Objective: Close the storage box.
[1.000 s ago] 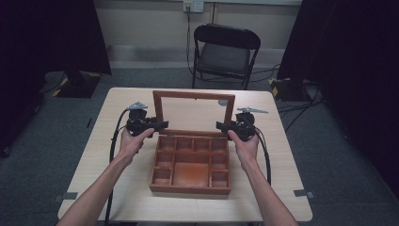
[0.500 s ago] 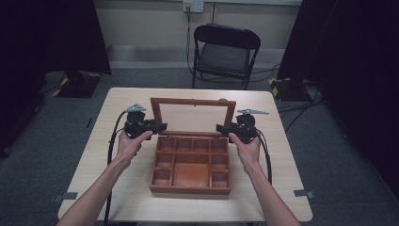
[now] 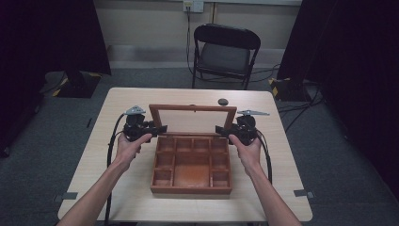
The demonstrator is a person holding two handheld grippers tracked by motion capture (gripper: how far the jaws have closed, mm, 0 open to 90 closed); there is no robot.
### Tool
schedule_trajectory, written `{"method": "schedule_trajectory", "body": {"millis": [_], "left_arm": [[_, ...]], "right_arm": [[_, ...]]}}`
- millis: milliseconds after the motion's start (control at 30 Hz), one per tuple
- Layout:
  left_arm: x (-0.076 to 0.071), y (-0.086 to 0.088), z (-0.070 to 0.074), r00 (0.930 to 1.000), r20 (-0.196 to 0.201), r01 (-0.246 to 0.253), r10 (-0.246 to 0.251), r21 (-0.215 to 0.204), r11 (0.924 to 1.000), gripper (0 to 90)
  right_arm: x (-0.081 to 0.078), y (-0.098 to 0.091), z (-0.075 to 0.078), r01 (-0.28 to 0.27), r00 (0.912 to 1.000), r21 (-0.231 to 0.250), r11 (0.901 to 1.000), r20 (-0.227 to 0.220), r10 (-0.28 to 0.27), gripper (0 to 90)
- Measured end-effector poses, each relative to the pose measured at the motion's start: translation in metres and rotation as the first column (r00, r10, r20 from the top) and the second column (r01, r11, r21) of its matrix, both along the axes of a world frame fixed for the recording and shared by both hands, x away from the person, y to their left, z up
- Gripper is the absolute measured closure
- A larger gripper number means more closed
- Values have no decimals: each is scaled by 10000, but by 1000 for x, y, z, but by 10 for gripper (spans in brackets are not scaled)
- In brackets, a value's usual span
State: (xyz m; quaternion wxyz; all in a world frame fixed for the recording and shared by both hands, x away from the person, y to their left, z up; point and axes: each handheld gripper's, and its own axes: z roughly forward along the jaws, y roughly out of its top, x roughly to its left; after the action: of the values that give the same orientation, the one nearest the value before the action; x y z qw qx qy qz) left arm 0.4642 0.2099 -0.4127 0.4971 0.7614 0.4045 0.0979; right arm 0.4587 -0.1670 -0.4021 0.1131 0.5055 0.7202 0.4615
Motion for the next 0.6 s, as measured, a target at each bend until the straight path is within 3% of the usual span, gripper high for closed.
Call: {"method": "schedule_trajectory", "body": {"millis": [100,367,600], "left_arm": [[-2,0,0,10000,-8,69,-69,121,9999,418],[-7,4,4,9998,-126,-185,183,-123,9998,321],[-12,8,10,9995,-54,-317,316,-305,9990,309]], "right_arm": [[-2,0,0,-71,10000,-61,10000,38,72,315],[-4,-1,0,-112,9999,-64,9999,64,112,311],[-7,-1,0,-262,9996,-159,9995,139,264,298]]}}
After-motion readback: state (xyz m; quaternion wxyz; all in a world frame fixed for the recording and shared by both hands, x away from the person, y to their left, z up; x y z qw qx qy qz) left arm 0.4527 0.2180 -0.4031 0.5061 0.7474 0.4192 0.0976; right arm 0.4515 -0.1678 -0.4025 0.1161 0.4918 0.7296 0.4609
